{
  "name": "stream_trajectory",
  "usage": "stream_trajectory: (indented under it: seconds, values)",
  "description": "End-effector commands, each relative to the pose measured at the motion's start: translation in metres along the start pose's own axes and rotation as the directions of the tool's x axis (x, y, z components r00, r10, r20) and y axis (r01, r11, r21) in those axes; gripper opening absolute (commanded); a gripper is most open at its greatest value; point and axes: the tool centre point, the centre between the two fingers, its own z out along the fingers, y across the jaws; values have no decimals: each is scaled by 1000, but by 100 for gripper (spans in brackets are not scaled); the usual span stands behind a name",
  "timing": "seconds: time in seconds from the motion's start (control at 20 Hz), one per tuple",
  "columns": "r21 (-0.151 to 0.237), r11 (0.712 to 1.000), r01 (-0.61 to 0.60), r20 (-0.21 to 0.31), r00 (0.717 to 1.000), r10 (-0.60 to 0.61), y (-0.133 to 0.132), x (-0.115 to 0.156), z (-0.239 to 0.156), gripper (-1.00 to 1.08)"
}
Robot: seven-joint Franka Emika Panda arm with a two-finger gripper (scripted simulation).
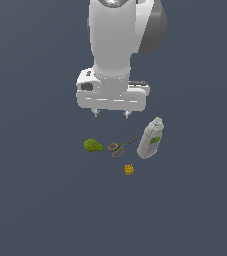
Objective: Pick up a designated object from a clutter of objects.
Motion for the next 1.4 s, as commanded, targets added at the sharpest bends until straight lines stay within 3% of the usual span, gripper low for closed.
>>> stream_trajectory:
  seconds: [0.0,0.3,0.65,1.0,1.35]
  values:
    - [1,999,-39,-1,999,39,-4,1,9,100]
    - [5,987,-162,-3,987,162,-14,3,37,100]
    - [11,949,-316,-4,949,316,-28,2,72,100]
    - [16,886,-463,-4,886,463,-40,-1,106,100]
    - [21,801,-598,-3,801,599,-52,-8,140,100]
